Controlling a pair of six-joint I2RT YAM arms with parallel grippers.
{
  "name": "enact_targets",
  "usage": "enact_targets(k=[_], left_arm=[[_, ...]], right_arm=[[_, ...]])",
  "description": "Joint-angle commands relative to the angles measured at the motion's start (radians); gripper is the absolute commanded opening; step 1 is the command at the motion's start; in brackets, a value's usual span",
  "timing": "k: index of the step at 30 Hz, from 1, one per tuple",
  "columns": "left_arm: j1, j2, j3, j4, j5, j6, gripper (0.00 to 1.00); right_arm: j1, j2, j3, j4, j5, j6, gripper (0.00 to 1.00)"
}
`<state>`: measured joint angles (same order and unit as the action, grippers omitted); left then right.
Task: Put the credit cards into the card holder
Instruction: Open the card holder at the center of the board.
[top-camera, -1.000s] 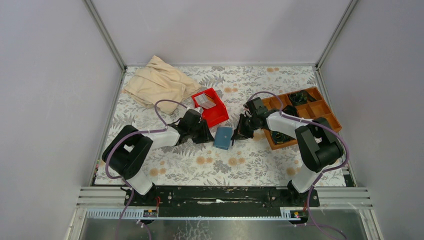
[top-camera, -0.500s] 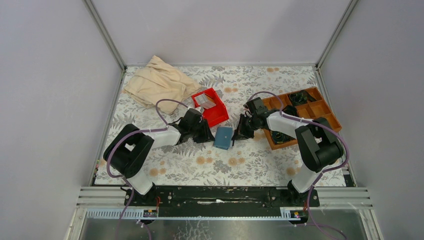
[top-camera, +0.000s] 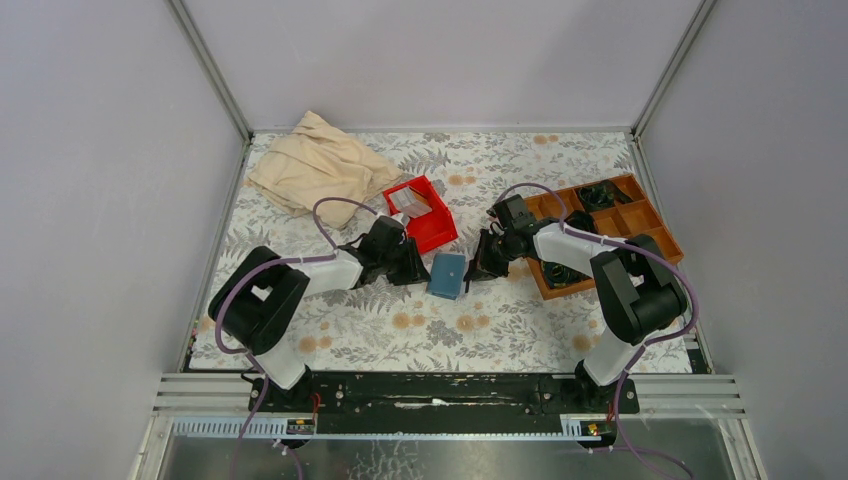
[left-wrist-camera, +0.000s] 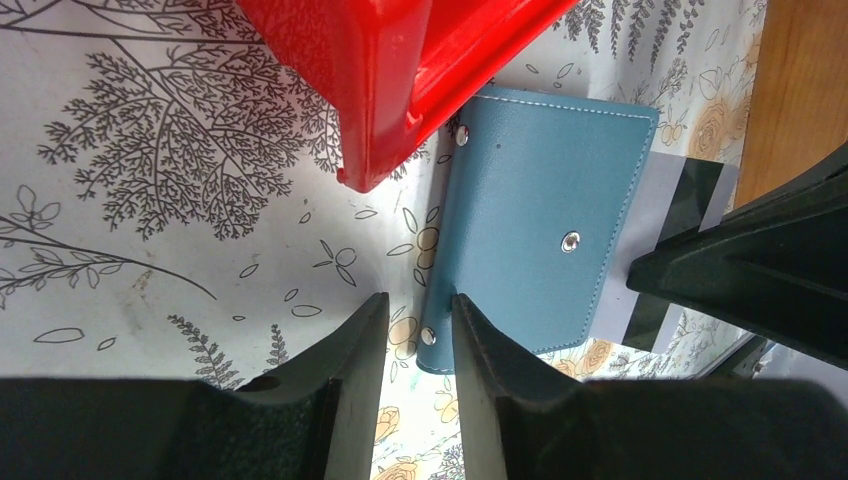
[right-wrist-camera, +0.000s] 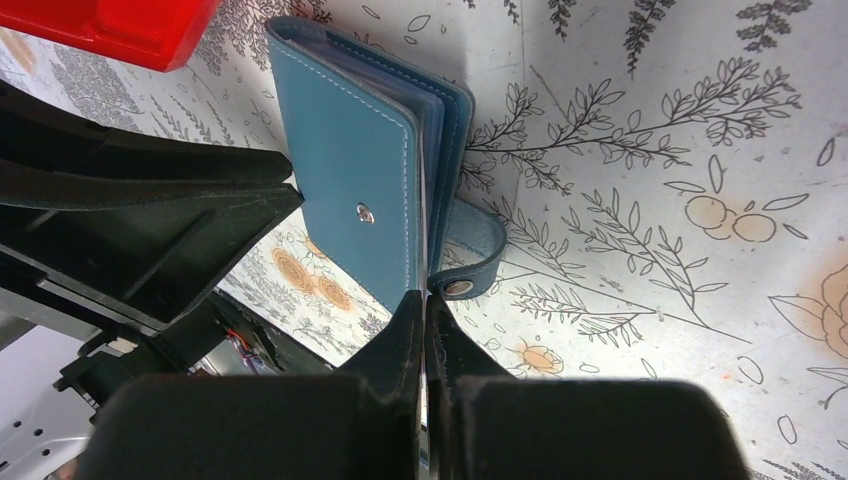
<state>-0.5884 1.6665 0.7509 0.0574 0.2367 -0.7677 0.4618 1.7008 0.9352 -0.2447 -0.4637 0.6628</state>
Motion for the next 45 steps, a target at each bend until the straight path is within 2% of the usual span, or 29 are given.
enact_targets(k=[1,34,45], left_arm=[[-0.006,0.048,-0.007,-0.069,-0.019,0.032,0.37],[-0.006,0.046,-0.022,-0.086,-0.01,0.034,0.36],[-0.005,0.057,-0.012,-0.091,-0.017,0.035,0.36]], right_arm=[[-0.009,-0.029,0.007,-0.028,0.0,-0.021,0.0],[-0.012,-0.006,-0.046,0.045,-0.036,-0.008,0.0],[-0.015,-0.031,-0.014,-0.011,-0.009,-0.04,0.0]])
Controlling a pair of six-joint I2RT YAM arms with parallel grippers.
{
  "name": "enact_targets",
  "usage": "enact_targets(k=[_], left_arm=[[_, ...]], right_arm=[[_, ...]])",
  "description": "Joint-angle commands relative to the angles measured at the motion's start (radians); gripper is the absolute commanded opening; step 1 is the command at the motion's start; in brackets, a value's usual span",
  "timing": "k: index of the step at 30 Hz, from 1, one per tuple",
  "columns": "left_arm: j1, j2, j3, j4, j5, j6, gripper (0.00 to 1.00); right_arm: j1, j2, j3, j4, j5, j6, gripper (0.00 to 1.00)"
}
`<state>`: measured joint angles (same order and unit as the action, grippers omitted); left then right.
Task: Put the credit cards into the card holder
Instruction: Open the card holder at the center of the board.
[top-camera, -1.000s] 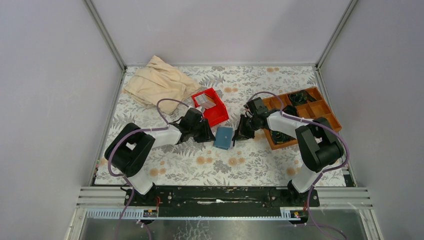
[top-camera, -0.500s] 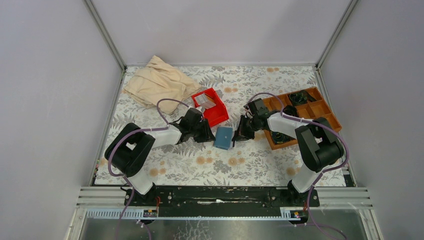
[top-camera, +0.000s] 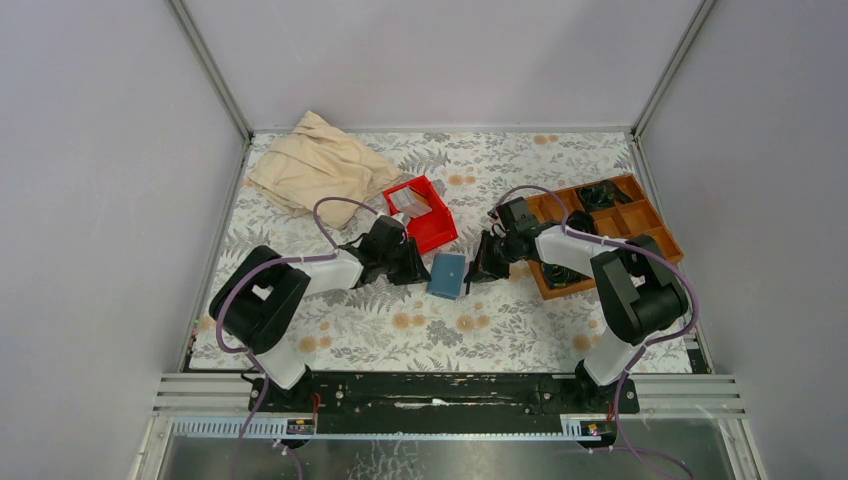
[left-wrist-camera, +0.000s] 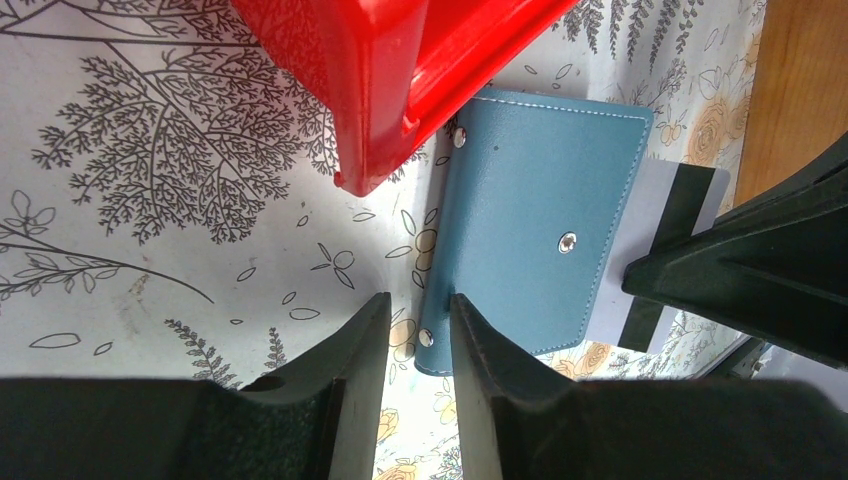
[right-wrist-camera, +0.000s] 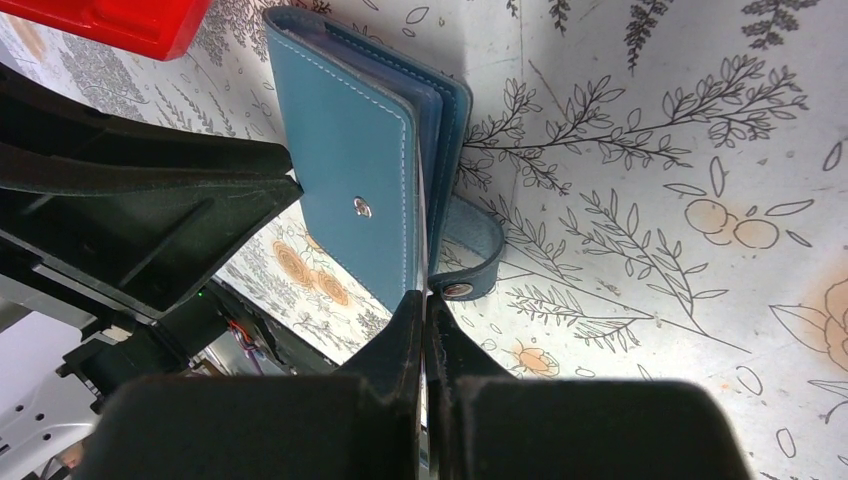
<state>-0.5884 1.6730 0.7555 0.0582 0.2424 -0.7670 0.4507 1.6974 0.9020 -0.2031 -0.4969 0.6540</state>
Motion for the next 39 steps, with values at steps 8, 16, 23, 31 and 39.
enact_targets(k=[8,16,23,31,39], left_arm=[[-0.005,0.06,-0.015,-0.088,-0.02,0.029,0.36],[-0.004,0.068,-0.019,-0.085,-0.018,0.026,0.36],[-0.005,0.071,-0.022,-0.08,-0.017,0.022,0.36],[-0.007,0.074,-0.036,-0.072,-0.011,0.017,0.36],[-0.011,0.072,-0.05,-0.07,-0.011,0.016,0.36]], right_arm=[[-0.01,-0.026,0.02,-0.057,0.019,-0.037,0.0],[-0.019,-0.03,0.016,-0.054,0.019,-0.039,0.0],[-0.02,-0.02,0.01,-0.038,0.005,-0.037,0.0],[-0.02,-0.002,-0.003,0.007,-0.024,-0.013,0.0],[-0.02,0.014,-0.025,0.041,-0.036,0.005,0.0]])
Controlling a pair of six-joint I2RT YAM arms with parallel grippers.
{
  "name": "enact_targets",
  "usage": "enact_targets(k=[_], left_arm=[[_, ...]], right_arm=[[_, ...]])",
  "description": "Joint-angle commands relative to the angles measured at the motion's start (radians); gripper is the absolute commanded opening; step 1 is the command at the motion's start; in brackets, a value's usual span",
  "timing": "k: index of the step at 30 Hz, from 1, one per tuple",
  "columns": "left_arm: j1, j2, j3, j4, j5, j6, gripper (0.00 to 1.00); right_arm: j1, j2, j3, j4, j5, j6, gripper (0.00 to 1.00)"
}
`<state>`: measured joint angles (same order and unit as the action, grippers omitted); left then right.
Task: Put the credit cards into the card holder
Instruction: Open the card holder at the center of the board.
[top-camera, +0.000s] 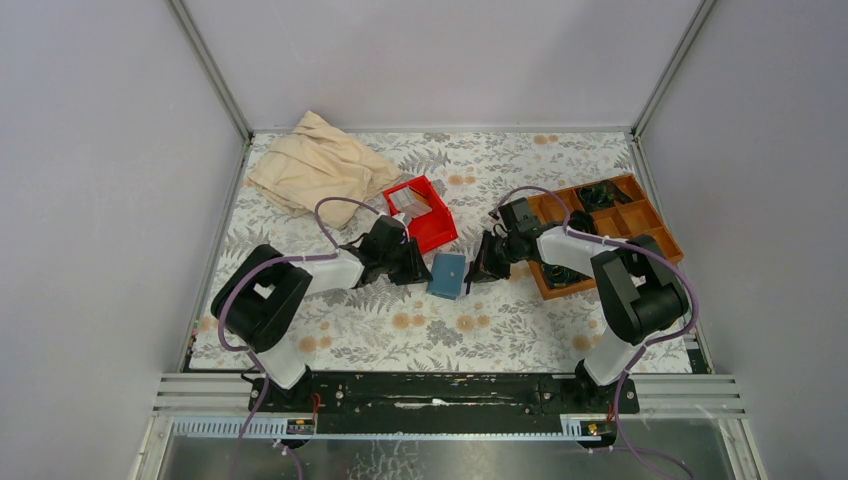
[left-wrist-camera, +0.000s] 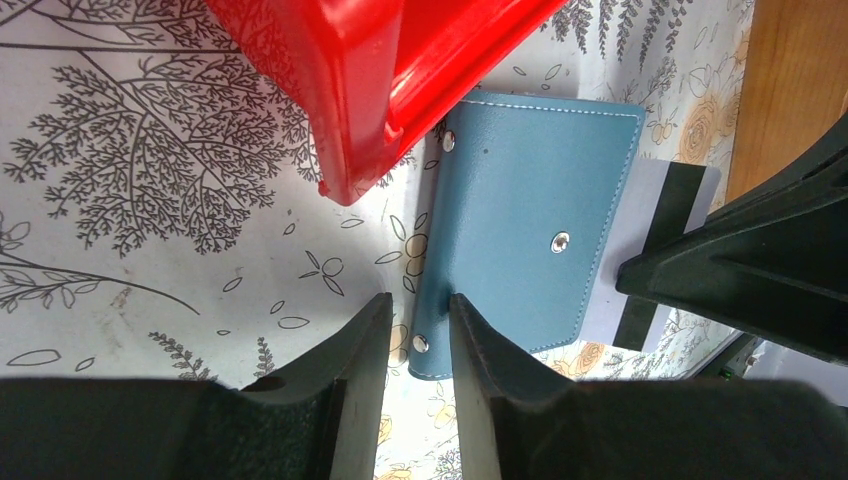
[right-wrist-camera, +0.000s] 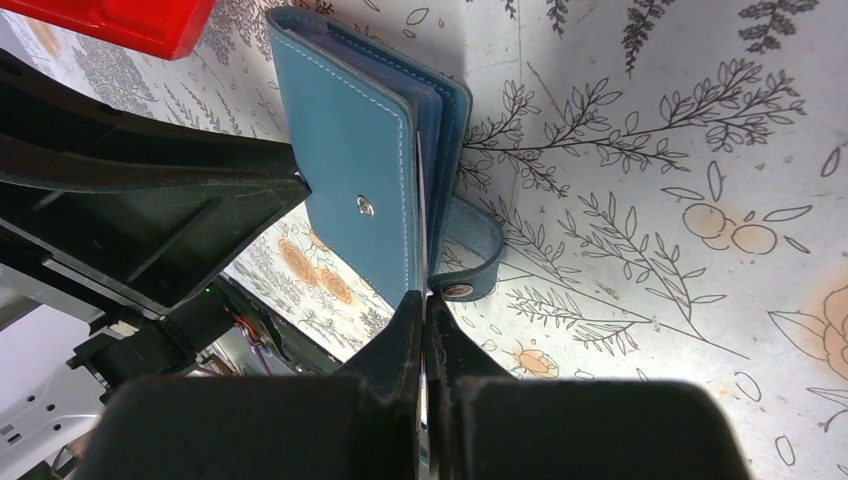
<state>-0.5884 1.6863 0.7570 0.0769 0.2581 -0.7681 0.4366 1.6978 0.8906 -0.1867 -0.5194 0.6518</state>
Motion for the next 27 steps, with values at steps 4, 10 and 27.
enact_targets(k=[4,10,27], left_arm=[[-0.011,0.051,-0.069,-0.086,-0.031,0.014,0.36],[-0.011,0.021,-0.091,-0.091,-0.067,0.002,0.36],[-0.008,-0.06,-0.118,-0.138,-0.215,-0.032,0.36]], right_arm=[[-0.007,0.022,-0.023,0.038,-0.019,0.012,0.0],[-0.006,0.034,-0.036,0.054,-0.018,0.019,0.0],[-0.006,0.019,-0.033,0.03,0.011,0.004,0.0]])
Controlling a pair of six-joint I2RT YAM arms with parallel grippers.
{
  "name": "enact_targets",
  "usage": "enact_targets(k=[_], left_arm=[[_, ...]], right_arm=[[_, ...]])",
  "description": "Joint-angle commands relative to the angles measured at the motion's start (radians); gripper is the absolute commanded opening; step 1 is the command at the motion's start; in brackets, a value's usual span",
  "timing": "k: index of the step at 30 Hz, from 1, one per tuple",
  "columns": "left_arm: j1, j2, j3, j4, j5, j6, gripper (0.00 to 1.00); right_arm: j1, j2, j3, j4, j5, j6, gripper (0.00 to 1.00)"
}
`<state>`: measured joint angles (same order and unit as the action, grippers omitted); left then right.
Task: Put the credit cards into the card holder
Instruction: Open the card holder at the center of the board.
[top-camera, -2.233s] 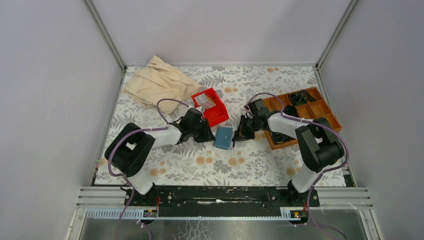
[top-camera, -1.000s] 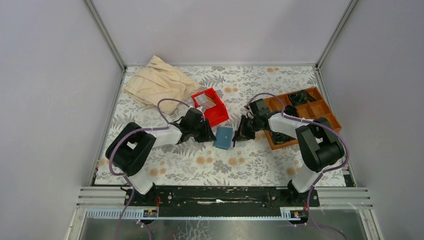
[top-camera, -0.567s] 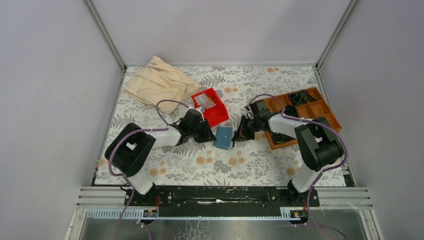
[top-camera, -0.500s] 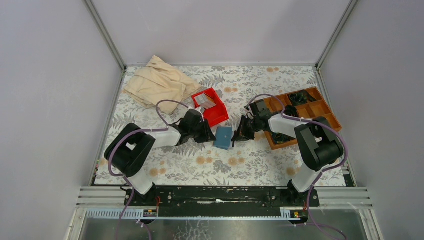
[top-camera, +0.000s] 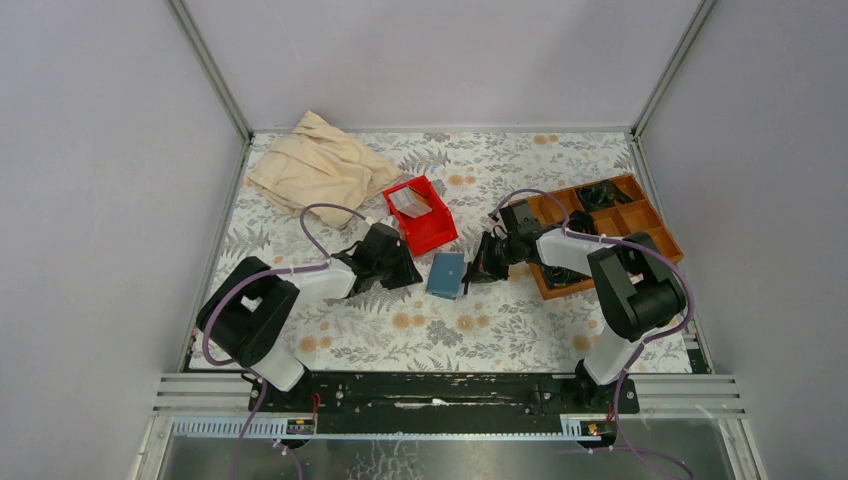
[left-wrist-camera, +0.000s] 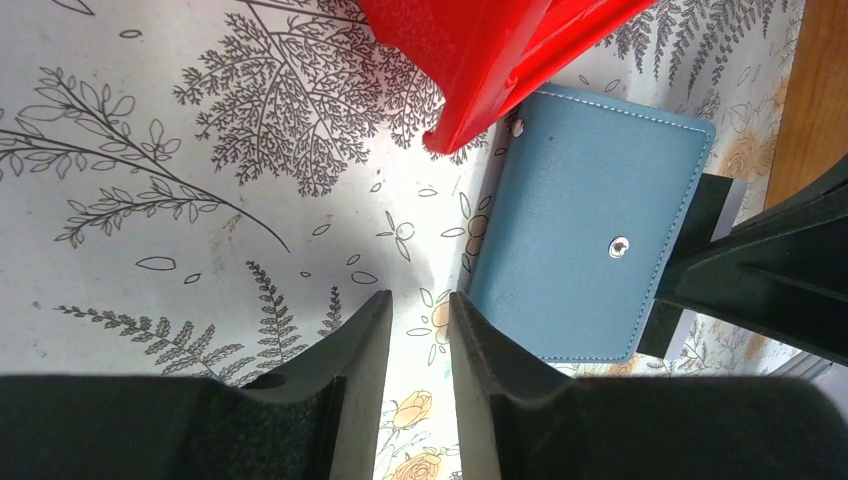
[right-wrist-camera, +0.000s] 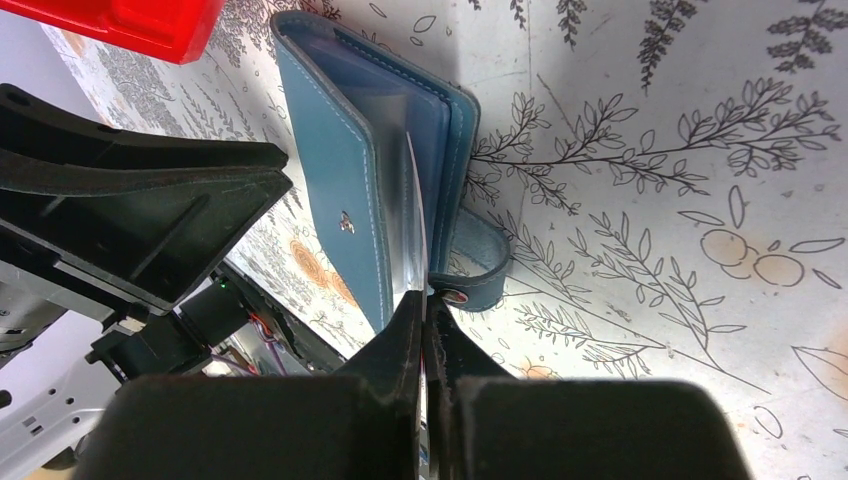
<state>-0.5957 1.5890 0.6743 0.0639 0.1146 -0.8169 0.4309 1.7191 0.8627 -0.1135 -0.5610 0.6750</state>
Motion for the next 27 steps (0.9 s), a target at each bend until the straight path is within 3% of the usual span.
enact_targets(k=[1,27], left_arm=[[-0.001,0.049,-0.031,-0.123,-0.06,0.018,0.36],[-0.003,0.131,-0.026,-0.102,0.009,0.027,0.3]], right_arm=[[0.0,-0.01,-0.001,-0.052,0.059,-0.025,0.0],[-0.017,-0.036,0.019,-0.095,0.084,-0.051,0.0]])
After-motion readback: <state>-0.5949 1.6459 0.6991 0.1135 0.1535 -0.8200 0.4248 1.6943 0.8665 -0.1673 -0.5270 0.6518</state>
